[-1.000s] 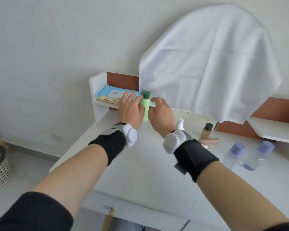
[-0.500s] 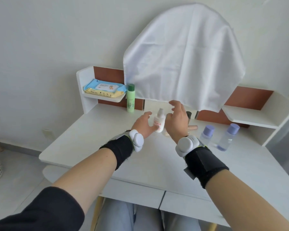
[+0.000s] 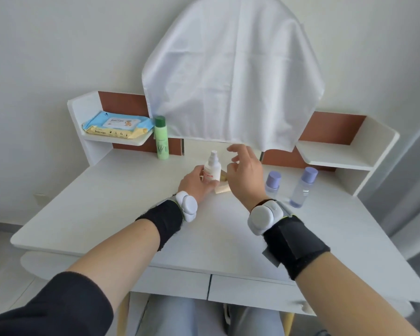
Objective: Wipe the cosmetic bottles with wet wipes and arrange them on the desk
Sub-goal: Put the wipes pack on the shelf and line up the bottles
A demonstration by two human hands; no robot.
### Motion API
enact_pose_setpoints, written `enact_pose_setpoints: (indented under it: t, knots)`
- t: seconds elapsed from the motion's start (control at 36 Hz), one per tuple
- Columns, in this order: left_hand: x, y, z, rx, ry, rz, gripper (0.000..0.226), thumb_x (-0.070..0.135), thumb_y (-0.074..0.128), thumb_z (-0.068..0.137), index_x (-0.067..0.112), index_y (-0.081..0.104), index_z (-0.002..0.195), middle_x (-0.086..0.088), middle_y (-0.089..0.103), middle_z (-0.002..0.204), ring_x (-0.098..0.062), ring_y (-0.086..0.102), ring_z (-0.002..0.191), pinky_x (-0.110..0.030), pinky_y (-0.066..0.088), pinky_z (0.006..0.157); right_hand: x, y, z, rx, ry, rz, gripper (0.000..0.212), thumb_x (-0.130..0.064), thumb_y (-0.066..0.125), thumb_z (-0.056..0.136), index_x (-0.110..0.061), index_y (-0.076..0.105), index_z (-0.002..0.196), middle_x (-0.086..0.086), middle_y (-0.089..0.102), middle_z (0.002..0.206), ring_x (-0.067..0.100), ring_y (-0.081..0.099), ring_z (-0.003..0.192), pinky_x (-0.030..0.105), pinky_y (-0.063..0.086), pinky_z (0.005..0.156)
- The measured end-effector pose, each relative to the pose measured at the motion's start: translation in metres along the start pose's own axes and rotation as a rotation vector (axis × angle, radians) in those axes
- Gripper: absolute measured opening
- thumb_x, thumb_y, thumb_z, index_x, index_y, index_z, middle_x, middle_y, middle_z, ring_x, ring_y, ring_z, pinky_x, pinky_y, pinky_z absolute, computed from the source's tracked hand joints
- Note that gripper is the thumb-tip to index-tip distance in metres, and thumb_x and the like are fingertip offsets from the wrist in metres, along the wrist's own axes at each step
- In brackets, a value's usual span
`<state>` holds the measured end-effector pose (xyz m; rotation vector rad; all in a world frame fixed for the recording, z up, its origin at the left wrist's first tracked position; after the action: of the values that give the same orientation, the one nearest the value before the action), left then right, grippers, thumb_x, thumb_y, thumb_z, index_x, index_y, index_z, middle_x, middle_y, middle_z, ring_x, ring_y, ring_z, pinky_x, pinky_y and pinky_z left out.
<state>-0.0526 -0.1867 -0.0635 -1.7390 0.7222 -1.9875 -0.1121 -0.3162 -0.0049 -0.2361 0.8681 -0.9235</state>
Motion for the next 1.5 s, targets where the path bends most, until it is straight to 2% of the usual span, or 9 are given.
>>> enact_pose_setpoints:
  t: [0.17, 0.28, 0.39, 0.58, 0.72, 0.92, 1.11, 1.25, 1.5]
  knots:
    - [0.014, 0.000, -0.011, 0.255, 0.058, -0.036, 0.068, 0.035, 0.072, 0.080, 0.012, 0.042, 0.137, -0.005, 0.043, 0.142, -0.026, 0.038, 0.130, -0.035, 0.033, 0.104, -0.009, -0.048, 0.001, 0.140, -0.093, 0.025, 0.033, 0.005, 0.049, 0.078, -0.006, 0.063, 0.106, 0.003, 0.066, 0.104, 0.019, 0.060, 0.082, 0.029, 0.043, 0.070]
    - [0.037, -0.002, -0.031, 0.468, 0.194, -0.075, 0.050, 0.026, 0.068, 0.079, 0.011, 0.051, 0.123, -0.005, 0.047, 0.131, -0.025, 0.043, 0.118, -0.036, 0.037, 0.099, 0.001, -0.068, 0.000, 0.129, -0.016, -0.138, 0.033, -0.001, 0.052, 0.078, -0.009, 0.065, 0.107, 0.006, 0.067, 0.100, 0.029, 0.056, 0.098, 0.029, 0.038, 0.075]
    - [0.053, 0.010, -0.050, 0.353, 0.338, -0.060, 0.039, 0.023, 0.069, 0.079, 0.014, 0.056, 0.115, -0.003, 0.054, 0.122, -0.023, 0.048, 0.110, -0.032, 0.039, 0.094, 0.021, -0.080, -0.008, -0.115, 0.181, -0.308, 0.036, -0.011, 0.054, 0.082, -0.014, 0.062, 0.117, 0.007, 0.062, 0.112, 0.032, 0.049, 0.111, 0.030, 0.033, 0.084]
    - [0.070, 0.044, -0.073, -0.217, 0.334, -0.056, 0.054, 0.029, 0.067, 0.087, 0.027, 0.045, 0.137, 0.008, 0.050, 0.128, -0.010, 0.048, 0.105, -0.021, 0.036, 0.092, 0.030, -0.091, -0.017, -0.332, 0.274, -0.270, 0.032, -0.011, 0.058, 0.089, -0.009, 0.058, 0.121, 0.008, 0.066, 0.109, 0.029, 0.058, 0.102, 0.030, 0.041, 0.080]
    - [0.068, 0.047, -0.068, -0.283, 0.256, -0.019, 0.063, 0.031, 0.066, 0.087, 0.022, 0.037, 0.142, -0.001, 0.049, 0.130, -0.017, 0.047, 0.121, -0.026, 0.035, 0.095, 0.021, -0.089, -0.011, -0.437, 0.217, -0.128, 0.029, -0.017, 0.065, 0.089, -0.019, 0.061, 0.118, 0.001, 0.061, 0.100, 0.021, 0.056, 0.092, 0.027, 0.039, 0.076]
    - [0.047, 0.003, -0.063, -0.408, 0.192, -0.216, 0.027, 0.006, 0.064, 0.085, 0.025, 0.056, 0.103, 0.003, 0.054, 0.082, -0.015, 0.053, 0.071, -0.019, 0.042, 0.064, -0.009, -0.068, 0.005, -0.608, 0.180, 0.124, 0.035, -0.001, 0.052, 0.092, -0.020, 0.061, 0.120, 0.005, 0.062, 0.118, 0.019, 0.060, 0.105, 0.016, 0.048, 0.070]
    - [0.001, -0.040, -0.054, -0.245, 0.138, -0.291, 0.021, 0.010, 0.076, 0.080, 0.008, 0.067, 0.099, 0.007, 0.062, 0.086, -0.002, 0.056, 0.071, -0.003, 0.040, 0.058, -0.041, -0.026, 0.017, -0.687, 0.168, 0.275, 0.031, 0.003, 0.053, 0.091, -0.015, 0.064, 0.114, 0.004, 0.065, 0.112, 0.012, 0.061, 0.093, 0.013, 0.045, 0.070]
    - [-0.037, -0.065, -0.035, -0.134, 0.080, -0.189, 0.022, 0.024, 0.077, 0.077, 0.017, 0.064, 0.094, 0.011, 0.061, 0.079, -0.008, 0.056, 0.072, -0.017, 0.041, 0.063, -0.058, 0.018, 0.030, -0.654, 0.130, 0.193, 0.023, -0.013, 0.063, 0.087, -0.030, 0.066, 0.103, 0.012, 0.069, 0.107, 0.028, 0.063, 0.101, 0.037, 0.051, 0.090]
    - [-0.077, -0.087, 0.004, 0.072, 0.004, 0.017, 0.041, 0.037, 0.077, 0.075, 0.017, 0.057, 0.105, 0.006, 0.060, 0.095, -0.017, 0.059, 0.089, -0.028, 0.046, 0.081, -0.074, 0.087, 0.053, -0.636, 0.088, 0.114, 0.032, -0.015, 0.069, 0.085, -0.026, 0.059, 0.114, -0.002, 0.065, 0.107, 0.021, 0.064, 0.099, 0.036, 0.051, 0.091]
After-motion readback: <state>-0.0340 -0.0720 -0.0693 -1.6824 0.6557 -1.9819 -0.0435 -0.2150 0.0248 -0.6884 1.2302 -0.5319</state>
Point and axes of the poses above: each hand's wrist, its own z-axis towards the middle knuckle, its own y-axis out of the palm, x = y × z, the point moved 1 cm from there along z, towards the middle knuckle
